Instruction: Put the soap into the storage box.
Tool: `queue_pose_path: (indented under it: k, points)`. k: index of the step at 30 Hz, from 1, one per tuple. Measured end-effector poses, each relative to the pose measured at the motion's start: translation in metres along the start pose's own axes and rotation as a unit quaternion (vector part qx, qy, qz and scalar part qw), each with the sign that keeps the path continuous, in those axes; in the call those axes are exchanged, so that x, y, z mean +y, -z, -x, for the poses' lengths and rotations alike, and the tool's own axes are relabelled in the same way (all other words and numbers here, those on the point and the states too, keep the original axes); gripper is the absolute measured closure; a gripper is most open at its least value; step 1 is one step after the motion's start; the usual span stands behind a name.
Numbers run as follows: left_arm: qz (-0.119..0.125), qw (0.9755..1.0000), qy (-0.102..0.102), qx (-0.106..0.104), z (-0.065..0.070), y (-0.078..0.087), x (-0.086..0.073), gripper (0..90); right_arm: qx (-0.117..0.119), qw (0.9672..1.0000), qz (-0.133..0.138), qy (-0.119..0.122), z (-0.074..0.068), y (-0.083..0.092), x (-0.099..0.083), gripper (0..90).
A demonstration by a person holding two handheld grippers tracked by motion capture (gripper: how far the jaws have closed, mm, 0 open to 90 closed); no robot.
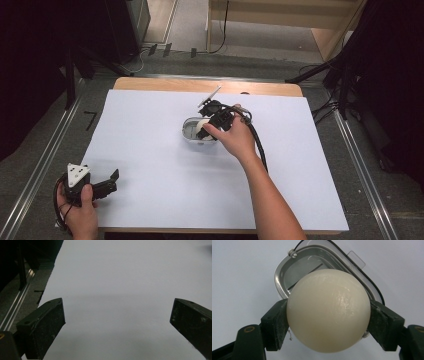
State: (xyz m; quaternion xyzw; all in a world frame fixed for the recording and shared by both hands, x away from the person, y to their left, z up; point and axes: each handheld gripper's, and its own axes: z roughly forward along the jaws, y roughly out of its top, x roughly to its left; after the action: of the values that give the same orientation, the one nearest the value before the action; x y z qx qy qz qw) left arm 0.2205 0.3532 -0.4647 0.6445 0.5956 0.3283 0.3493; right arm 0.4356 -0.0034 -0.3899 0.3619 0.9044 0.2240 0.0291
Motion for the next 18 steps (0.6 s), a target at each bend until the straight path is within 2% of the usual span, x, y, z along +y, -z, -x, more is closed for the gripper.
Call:
queue_pose_path:
  k: [18]
  points:
    - [-0.003,1.0000,0.002,0.000,0.000,0.000,0.000,0.1,-0.007,1.0000,-0.002,-0.006,0.000,-0.015,0.004,25.1]
